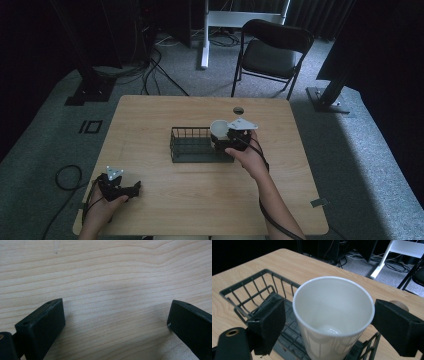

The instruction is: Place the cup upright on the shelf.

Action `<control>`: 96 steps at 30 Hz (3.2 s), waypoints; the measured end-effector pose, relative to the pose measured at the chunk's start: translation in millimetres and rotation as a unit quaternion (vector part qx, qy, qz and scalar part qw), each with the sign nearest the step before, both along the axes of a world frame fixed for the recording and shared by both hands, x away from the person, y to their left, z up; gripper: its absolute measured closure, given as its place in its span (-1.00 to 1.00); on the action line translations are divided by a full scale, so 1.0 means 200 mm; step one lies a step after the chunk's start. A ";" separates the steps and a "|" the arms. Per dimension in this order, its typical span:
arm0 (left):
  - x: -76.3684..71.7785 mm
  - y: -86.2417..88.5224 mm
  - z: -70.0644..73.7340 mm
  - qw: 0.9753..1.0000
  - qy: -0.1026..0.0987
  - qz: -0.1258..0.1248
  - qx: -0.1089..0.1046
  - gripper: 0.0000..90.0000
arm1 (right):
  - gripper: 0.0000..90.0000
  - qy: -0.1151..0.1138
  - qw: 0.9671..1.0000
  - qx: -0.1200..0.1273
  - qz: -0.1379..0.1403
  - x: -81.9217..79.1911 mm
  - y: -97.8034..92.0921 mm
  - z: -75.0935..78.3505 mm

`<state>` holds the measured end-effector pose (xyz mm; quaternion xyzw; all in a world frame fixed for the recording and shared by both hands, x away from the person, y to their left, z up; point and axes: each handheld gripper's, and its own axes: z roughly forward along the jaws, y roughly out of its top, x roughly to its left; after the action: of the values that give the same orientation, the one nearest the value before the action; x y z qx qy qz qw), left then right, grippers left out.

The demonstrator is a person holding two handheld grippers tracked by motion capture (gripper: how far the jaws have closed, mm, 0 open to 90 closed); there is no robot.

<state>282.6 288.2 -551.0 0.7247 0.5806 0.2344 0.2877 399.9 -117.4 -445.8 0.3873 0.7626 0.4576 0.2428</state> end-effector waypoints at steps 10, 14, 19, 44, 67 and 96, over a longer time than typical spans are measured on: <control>0.00 0.00 0.00 1.000 0.000 0.000 0.000 -0.96 | -0.74 -0.002 1.000 -0.006 -0.003 -0.04 -0.06 -0.02; 0.00 0.00 0.00 1.000 0.000 0.000 0.000 -0.96 | -0.74 -0.003 1.000 -0.010 -0.005 -0.06 -0.09 -0.03; 0.00 0.00 0.00 1.000 0.001 -0.001 0.000 -0.96 | -0.74 -0.007 1.000 -0.005 -0.015 -0.10 -0.14 -0.03; 0.00 0.00 0.00 1.000 0.000 0.000 0.000 -0.96 | -0.74 -0.010 0.998 -0.003 -0.067 -0.19 -0.40 -0.16; 0.00 0.00 0.00 1.000 0.000 0.000 0.001 -0.96 | -0.74 0.023 0.991 -0.017 -0.128 -0.26 -0.62 -0.38; 0.00 0.00 0.00 1.000 0.000 -0.001 0.001 -0.96 | -0.74 0.057 0.977 -0.040 -0.201 -0.34 -0.86 -0.49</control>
<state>282.6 288.2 -551.0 0.7253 0.5801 0.2345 0.2870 331.5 -288.5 -543.5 0.5481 0.6994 0.3454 0.3019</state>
